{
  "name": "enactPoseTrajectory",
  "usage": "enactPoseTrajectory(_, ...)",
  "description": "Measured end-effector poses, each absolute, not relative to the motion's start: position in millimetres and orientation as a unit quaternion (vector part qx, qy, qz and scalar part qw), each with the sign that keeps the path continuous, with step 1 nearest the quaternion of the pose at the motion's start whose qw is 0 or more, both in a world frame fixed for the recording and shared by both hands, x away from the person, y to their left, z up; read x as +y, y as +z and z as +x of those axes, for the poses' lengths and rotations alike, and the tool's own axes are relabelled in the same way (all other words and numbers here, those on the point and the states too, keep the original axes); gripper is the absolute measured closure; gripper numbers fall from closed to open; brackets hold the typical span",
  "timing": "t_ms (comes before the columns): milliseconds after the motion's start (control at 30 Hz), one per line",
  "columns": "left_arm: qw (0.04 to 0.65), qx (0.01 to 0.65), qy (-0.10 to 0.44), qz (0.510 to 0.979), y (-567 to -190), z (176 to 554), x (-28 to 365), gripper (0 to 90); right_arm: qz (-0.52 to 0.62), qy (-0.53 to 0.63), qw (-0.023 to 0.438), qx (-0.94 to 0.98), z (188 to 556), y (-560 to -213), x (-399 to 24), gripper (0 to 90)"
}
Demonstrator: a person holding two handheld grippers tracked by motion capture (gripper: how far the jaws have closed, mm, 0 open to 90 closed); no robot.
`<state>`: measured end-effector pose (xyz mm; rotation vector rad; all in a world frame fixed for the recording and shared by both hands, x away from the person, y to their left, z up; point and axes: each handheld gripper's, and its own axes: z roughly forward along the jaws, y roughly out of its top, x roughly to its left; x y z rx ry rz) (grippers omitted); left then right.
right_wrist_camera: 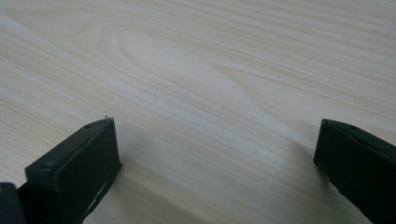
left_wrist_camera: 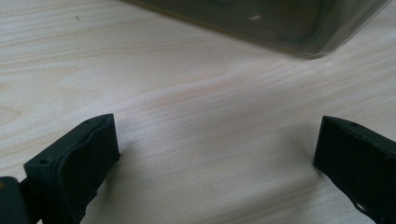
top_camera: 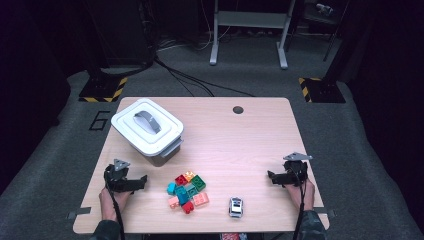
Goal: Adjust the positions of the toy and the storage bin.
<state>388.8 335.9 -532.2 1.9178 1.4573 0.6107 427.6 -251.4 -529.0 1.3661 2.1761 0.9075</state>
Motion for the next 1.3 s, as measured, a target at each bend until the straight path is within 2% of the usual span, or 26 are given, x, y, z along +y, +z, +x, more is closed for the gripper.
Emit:
enactPoseTrajectory(467,0.370,0.564,0.217,0.706,-516.3,385.6,346.0,0.0,0.497,0.327,0.205,0.777,427.6,-529.0,-250.4,0.0)
enactPoseTrajectory(700,0.378,0.562,0.216,0.703,-479.5,389.7,351.6,0.0,0.499,0.327,0.205,0.776,427.6,-528.8,-250.2,0.0)
enactPoseTrajectory(1067,0.403,0.553,0.250,0.685,-406.2,411.0,357.3,0.2,0.499,0.326,0.208,0.775,427.5,-528.8,-250.3,0.0)
enactPoseTrajectory(1300,0.387,0.552,0.251,0.695,-396.1,437.4,358.4,0.3,0.500,0.326,0.207,0.775,427.5,-528.8,-250.3,0.0)
